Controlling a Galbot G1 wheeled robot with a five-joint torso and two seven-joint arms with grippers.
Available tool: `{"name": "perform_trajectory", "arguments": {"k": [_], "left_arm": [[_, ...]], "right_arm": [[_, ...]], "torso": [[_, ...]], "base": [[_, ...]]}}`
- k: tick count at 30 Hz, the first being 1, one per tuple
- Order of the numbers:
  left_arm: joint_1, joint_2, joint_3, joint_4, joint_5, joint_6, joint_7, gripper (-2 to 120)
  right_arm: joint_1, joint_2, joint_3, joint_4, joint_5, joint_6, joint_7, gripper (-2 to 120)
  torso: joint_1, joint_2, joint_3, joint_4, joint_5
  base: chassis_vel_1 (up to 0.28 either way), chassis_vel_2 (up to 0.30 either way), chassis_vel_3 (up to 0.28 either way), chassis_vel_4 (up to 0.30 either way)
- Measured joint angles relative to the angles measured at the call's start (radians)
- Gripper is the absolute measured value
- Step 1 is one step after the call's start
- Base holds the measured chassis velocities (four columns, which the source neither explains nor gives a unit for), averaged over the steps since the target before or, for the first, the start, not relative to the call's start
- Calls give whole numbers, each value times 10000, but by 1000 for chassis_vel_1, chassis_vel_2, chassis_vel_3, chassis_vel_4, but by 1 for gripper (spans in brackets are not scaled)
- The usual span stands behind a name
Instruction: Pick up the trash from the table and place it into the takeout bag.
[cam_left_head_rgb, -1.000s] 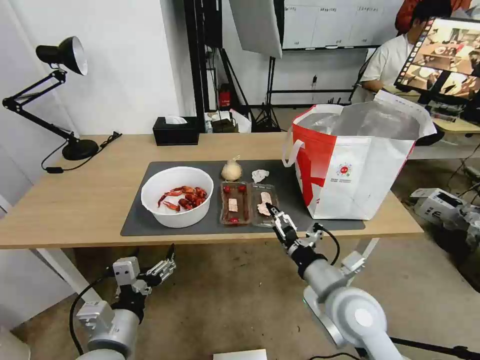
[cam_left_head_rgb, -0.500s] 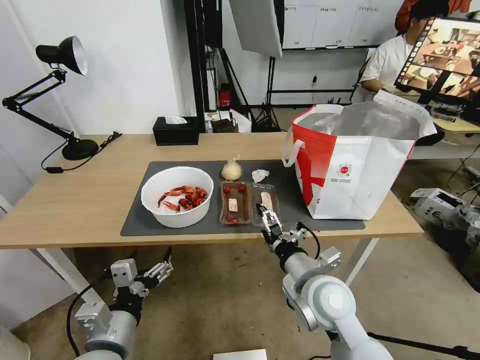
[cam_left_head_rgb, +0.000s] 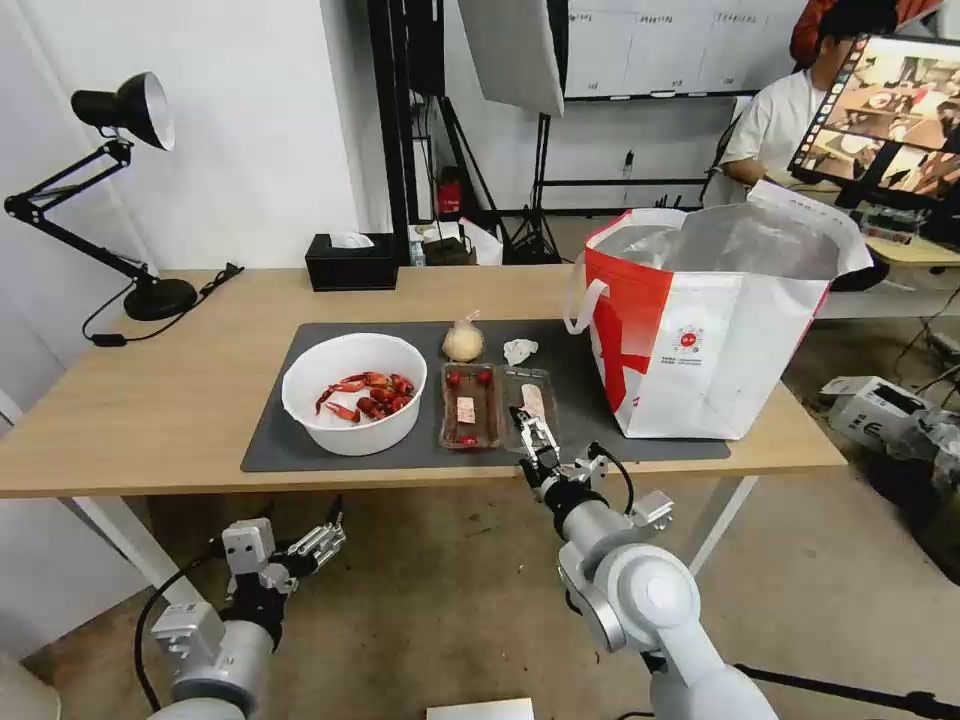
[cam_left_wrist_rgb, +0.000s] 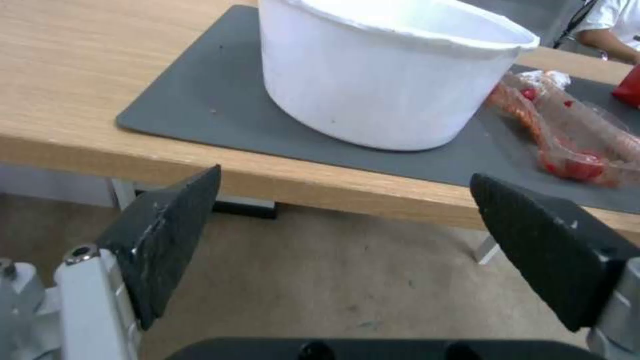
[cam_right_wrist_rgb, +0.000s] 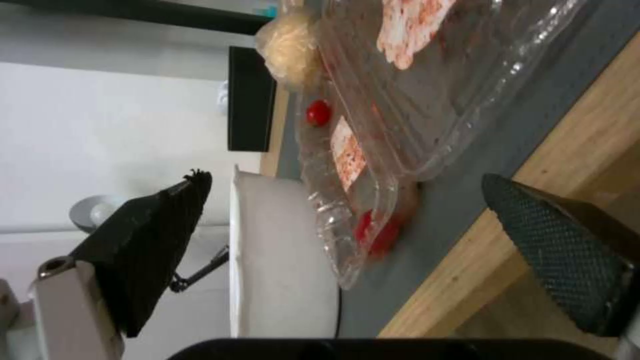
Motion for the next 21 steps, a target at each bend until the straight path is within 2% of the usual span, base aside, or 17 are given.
{"name": "perform_trajectory", "arguments": {"k": [21], "left_arm": [[13,88,-54,76,-38,11,27,100]], "right_arm": [[568,176,-113,-565,69,63,234,100]], "torso": [[0,0,0,-1,0]], "base": [[0,0,0,0]]}}
